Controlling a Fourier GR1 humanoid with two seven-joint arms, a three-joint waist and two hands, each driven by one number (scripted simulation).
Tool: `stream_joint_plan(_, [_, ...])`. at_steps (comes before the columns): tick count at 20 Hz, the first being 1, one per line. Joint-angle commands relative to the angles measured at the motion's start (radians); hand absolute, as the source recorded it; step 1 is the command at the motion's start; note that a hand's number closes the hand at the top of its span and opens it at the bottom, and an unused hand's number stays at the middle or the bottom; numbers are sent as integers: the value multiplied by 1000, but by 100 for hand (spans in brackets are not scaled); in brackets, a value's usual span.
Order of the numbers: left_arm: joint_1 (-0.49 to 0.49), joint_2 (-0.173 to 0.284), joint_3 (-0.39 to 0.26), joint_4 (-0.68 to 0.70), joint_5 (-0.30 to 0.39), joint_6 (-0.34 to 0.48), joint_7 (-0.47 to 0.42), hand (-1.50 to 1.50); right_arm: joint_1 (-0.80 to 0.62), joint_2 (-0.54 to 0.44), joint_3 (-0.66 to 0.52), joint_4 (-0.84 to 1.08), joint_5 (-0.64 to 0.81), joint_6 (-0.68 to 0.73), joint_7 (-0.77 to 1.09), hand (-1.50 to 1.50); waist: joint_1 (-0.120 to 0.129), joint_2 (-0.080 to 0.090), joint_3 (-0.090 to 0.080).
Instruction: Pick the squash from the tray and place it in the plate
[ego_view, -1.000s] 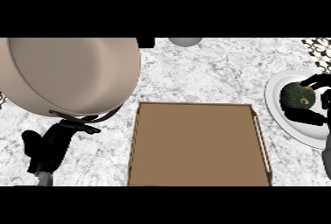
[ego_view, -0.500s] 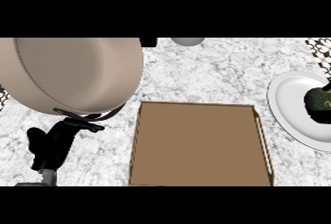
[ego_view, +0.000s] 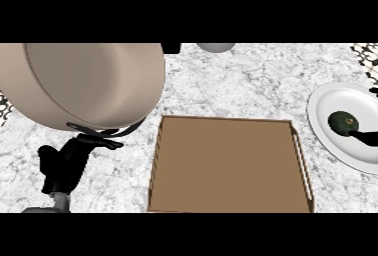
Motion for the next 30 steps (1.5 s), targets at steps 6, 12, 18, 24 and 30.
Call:
stream_joint_plan(6, [-69,12,94,64,3,37,-4,0,-53,15,-138,-33,-243,149,-339,-150,-38,5,-10])
stream_joint_plan(12, [-80,18,110,36,5,45,55,0,-46,33,-208,-80,-405,329,-119,-150,-49,-1,-12])
stream_joint_plan(18, [-67,2,106,43,12,23,50,0,-9,-49,-253,-8,-513,552,-59,-150,-34,3,-11])
stream_joint_plan(24, [-161,-31,109,134,-27,49,41,0,40,-124,-270,87,-497,602,-225,-150,-34,9,-10])
stream_joint_plan(30, [-105,1,136,112,14,-29,21,0,9,-192,-263,242,-456,604,-348,-150,-14,11,-9])
